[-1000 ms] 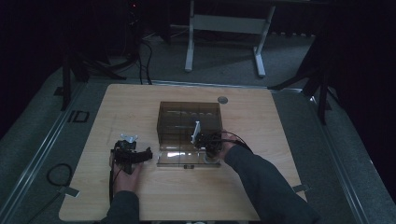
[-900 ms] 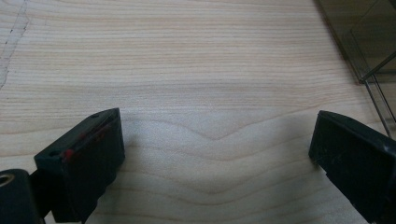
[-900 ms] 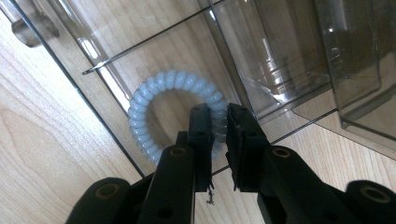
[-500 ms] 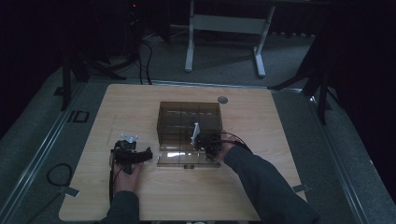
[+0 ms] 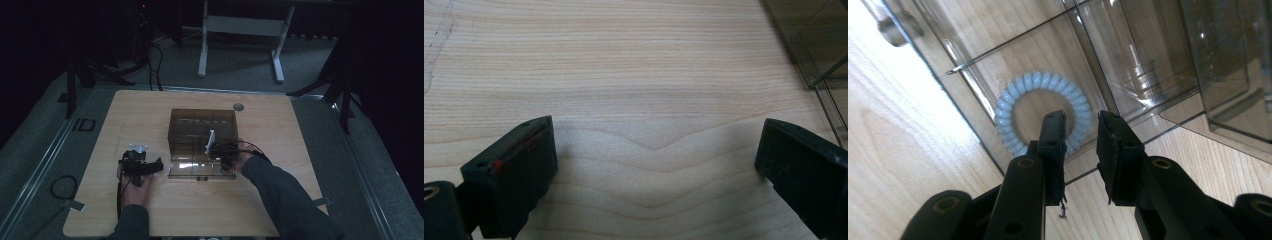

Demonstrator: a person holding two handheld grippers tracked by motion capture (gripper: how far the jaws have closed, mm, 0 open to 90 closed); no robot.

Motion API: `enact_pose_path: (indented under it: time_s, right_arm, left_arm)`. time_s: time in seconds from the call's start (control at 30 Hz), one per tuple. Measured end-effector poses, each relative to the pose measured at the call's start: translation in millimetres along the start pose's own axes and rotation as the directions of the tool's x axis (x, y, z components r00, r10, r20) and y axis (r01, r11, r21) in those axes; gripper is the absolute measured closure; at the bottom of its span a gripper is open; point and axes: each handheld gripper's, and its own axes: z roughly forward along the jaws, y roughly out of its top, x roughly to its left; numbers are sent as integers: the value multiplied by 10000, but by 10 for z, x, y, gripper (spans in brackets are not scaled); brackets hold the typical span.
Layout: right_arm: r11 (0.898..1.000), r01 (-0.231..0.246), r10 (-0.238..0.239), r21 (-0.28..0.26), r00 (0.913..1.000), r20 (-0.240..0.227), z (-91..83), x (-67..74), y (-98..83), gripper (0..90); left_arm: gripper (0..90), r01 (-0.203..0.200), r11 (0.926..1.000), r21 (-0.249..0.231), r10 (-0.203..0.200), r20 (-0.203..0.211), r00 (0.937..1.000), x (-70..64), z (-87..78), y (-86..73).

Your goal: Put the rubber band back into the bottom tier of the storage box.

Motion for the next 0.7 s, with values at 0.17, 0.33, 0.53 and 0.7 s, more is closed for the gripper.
enact_pose_path:
  time_s: [0.17, 0.33, 0.53, 0.7]
  right_arm:
    - [9992, -118, 109, -394, 9997, -235, -106, -3, -44, 704]
    - [9964, -273, 243, -803, 9990, -382, -199, -18, -101, 678]
    - [9910, -482, 407, -1249, 9972, -624, -295, -36, -219, 648]
    - [9841, -772, 657, -1601, 9949, -761, -345, -63, -371, 636]
  left_arm:
    - [32, -1, 10000, 2, 1, 1, 10000, 0, 0, 0]
    - [32, 0, 10000, 1, 0, 1, 10000, 0, 0, 0]
    - [32, 24, 10000, 5, -24, 7, 10000, -1, 0, 0]
    - [33, 28, 10000, 4, -28, 6, 10000, -2, 0, 0]
